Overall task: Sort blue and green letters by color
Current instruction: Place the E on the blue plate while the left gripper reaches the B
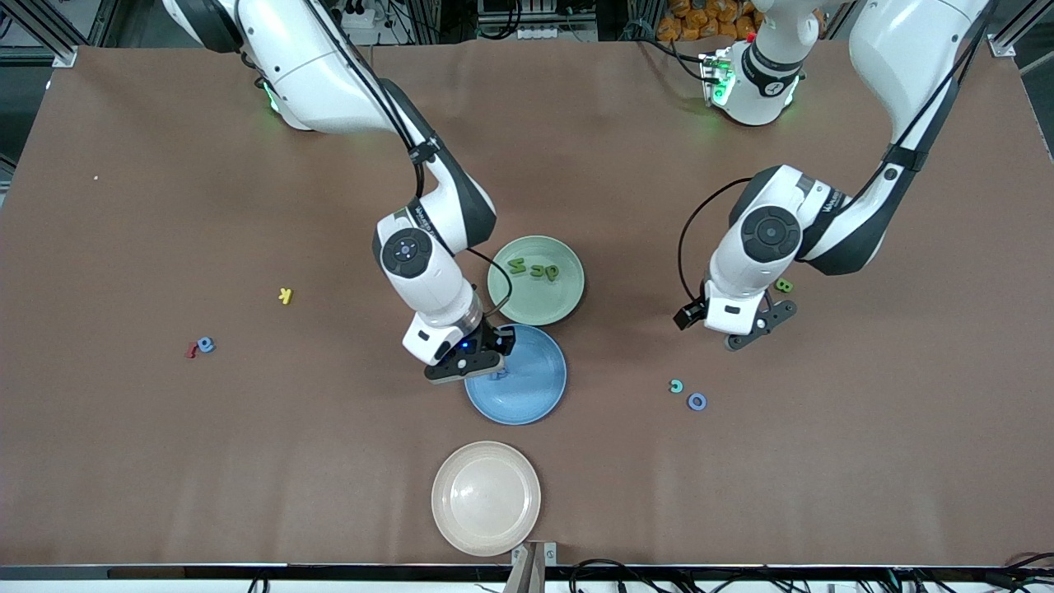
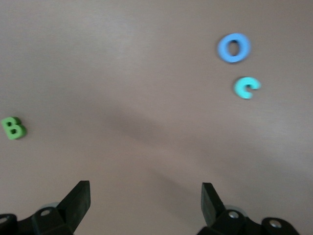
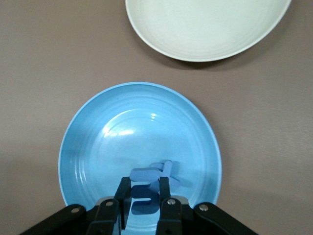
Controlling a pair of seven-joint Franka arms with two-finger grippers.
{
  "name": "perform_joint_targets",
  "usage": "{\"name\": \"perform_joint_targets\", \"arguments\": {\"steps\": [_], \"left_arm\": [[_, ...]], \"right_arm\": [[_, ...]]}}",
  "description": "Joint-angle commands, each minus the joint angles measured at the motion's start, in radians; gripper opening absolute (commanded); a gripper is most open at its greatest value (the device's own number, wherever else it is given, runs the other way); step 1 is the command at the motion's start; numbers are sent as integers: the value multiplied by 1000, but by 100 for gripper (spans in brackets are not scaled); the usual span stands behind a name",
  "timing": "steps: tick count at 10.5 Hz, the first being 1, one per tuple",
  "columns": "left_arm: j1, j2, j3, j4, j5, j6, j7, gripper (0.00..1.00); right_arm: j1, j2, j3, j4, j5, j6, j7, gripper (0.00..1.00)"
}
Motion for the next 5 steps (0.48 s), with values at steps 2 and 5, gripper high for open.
{"name": "perform_joint_targets", "arguments": {"steps": [2, 5], "left_arm": [[38, -191, 160, -186, -159, 76, 166, 100], [40, -282, 283, -294, -365, 82, 334, 100]], "right_arm": [[27, 33, 1, 40, -10, 11, 51, 100], [13, 24, 1, 40, -14, 2, 42, 100]]}}
